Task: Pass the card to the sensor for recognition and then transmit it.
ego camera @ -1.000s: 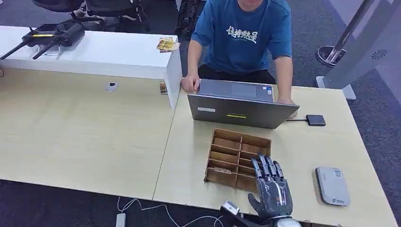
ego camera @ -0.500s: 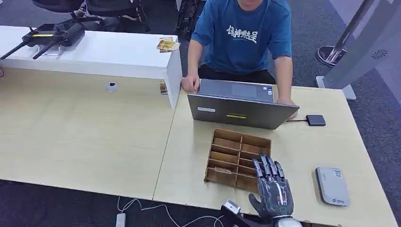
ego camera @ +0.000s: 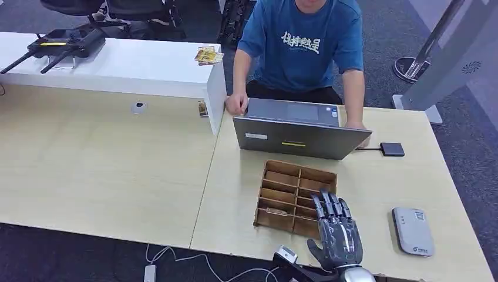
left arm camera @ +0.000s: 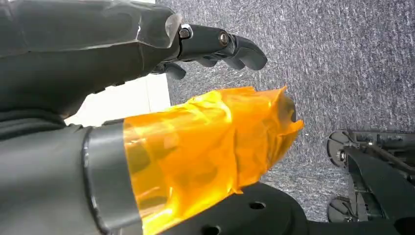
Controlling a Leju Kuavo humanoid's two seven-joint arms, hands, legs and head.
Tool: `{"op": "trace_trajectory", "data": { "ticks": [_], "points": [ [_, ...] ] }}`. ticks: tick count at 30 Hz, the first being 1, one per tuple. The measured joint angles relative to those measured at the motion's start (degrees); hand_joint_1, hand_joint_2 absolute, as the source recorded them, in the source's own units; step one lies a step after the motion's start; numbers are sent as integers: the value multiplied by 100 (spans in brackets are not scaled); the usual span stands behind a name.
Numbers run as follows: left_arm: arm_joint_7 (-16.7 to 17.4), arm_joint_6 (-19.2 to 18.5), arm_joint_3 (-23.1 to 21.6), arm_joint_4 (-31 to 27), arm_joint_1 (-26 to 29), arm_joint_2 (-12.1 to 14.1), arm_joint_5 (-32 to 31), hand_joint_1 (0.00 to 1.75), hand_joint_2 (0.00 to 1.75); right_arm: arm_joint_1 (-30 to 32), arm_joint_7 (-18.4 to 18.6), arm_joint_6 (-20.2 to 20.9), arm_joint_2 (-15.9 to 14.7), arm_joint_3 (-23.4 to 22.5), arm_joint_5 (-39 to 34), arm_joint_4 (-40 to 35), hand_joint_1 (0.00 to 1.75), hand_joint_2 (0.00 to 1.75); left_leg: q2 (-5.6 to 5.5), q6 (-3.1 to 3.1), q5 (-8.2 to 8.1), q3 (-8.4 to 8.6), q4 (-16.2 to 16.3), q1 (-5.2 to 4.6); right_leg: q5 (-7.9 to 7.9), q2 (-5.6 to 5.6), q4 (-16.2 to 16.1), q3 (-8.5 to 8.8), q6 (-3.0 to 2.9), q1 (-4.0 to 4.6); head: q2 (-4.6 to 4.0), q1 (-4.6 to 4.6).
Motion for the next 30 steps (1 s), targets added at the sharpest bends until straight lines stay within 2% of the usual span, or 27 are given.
{"op": "trace_trajectory", "data": {
  "ticks": [30],
  "points": [
    [0,9,0,0,0,-13,7,0,0,5,0,149,-2,28,-240,7,0,175,0,0,0,0,0,0,0,0,0,-1,0,0,0,0]
  ]
}}
